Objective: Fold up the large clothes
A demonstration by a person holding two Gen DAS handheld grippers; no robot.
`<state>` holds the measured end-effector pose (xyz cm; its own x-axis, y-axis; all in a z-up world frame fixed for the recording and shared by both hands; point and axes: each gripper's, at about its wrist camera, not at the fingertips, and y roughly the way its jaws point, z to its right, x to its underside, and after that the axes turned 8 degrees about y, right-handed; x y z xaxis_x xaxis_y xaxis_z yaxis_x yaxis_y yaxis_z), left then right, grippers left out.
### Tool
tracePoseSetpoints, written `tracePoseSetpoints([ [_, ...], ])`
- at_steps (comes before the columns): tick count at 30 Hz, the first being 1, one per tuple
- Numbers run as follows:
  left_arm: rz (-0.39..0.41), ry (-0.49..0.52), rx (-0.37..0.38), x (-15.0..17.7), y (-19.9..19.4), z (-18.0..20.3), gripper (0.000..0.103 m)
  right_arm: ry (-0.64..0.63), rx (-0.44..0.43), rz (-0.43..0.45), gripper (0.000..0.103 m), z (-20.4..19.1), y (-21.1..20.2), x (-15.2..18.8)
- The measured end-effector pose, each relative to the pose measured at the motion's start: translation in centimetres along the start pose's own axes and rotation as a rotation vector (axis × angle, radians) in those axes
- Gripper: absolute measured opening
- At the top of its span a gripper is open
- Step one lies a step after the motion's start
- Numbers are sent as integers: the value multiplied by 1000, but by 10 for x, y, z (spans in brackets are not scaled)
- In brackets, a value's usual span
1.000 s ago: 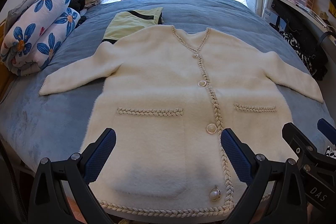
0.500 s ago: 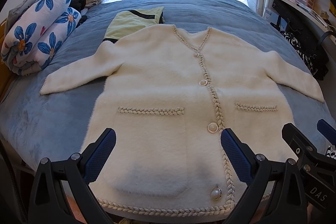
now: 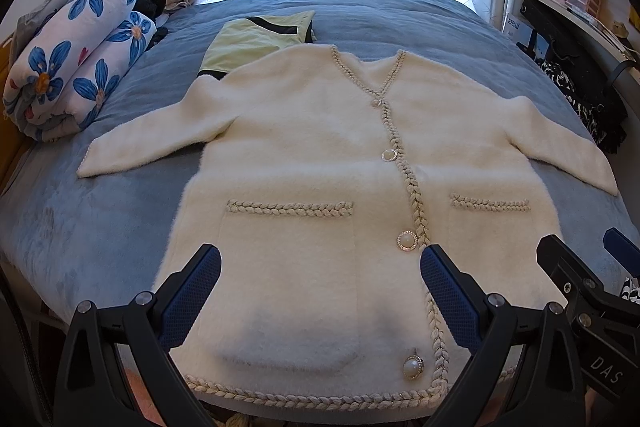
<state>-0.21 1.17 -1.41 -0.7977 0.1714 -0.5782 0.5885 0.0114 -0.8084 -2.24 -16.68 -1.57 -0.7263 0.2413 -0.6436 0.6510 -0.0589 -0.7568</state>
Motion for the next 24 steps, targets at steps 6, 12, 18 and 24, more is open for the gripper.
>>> tracePoseSetpoints([
  [6, 0, 0, -1, 1, 0, 0, 99, 1, -1, -2, 103, 0, 0, 0],
  [12, -1, 0, 0, 1, 0, 0, 99, 1, -1, -2, 103, 0, 0, 0],
  [18, -1, 0, 0, 0, 0, 0, 99, 1, -1, -2, 103, 0, 0, 0],
  [24, -1, 0, 0, 0, 0, 0, 99, 1, -3, -3, 103, 1, 0, -1],
])
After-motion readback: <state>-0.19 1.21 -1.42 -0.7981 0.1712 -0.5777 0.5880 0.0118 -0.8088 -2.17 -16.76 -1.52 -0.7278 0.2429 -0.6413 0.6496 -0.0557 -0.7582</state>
